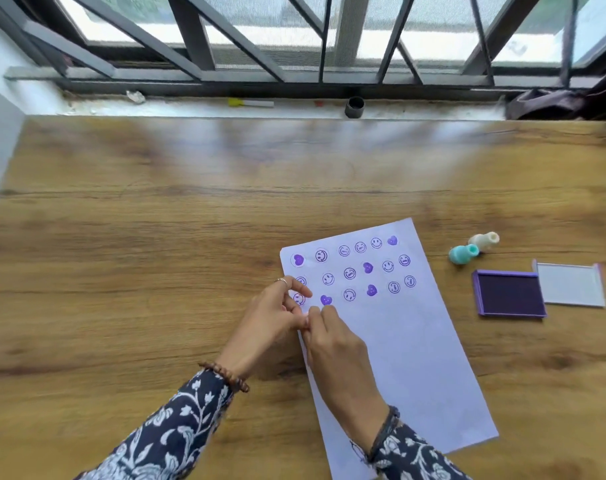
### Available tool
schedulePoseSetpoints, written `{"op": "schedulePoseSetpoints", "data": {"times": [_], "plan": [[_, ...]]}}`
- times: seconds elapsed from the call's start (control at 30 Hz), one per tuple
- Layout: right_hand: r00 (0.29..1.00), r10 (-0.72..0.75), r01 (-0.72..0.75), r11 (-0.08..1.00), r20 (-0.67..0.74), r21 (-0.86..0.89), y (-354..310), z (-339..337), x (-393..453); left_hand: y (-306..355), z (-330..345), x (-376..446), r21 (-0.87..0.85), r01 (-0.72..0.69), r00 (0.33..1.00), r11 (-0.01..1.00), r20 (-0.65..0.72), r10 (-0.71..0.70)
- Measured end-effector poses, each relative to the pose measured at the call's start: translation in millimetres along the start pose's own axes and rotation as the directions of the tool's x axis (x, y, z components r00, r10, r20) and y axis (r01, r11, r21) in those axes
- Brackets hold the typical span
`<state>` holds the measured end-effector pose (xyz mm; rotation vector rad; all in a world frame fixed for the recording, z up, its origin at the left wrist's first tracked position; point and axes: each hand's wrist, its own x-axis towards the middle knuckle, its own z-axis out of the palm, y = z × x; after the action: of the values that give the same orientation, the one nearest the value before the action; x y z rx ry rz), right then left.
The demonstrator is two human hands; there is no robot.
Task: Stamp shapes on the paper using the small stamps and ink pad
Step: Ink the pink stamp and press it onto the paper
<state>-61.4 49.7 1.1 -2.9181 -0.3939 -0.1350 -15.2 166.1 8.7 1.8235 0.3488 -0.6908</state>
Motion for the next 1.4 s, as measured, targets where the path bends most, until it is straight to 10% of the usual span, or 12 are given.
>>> {"op": "schedulePoseSetpoints", "data": {"times": [0.2,0.37,0.5,0.7,1.0,1.4], "plan": [[0.978,0.198,-0.207,0.934,0.062,0.289,4.0,-8.9,-1.8,-0.1,-1.8,-7.7,-0.315,0.033,0.999,0.949,0.017,-0.029],[0.758,0.520,-0.540,0.163,0.394,0.825,15.1,-23.5,-5.6,-10.1,3.6,-20.0,-0.826,0.047,0.992,0.562,-0.030,-0.126],[0.716,0.497,-0.533,-0.064,0.490,0.844,20.8,-35.4,-12.2,-14.9,4.7,-32.8,-0.945,0.106,0.993,0.310,0.085,-0.080],[0.804,0.413,-0.459,-0.024,0.427,0.888,32.3,-68.1,-15.3,-3.8,16.3,-49.5,-0.942,0.188,0.968,0.279,0.226,0.110],[0.942,0.211,-0.324,0.384,0.259,0.865,52.6,-107.0,-22.0,20.8,31.5,-59.8,-0.856,0.229,0.848,0.463,0.409,0.337],[0.951,0.225,-0.282,0.344,0.213,0.896,96.8,-135.3,-37.0,62.2,67.7,-59.0,-0.793,0.049,0.846,0.607,0.357,0.397]]}}
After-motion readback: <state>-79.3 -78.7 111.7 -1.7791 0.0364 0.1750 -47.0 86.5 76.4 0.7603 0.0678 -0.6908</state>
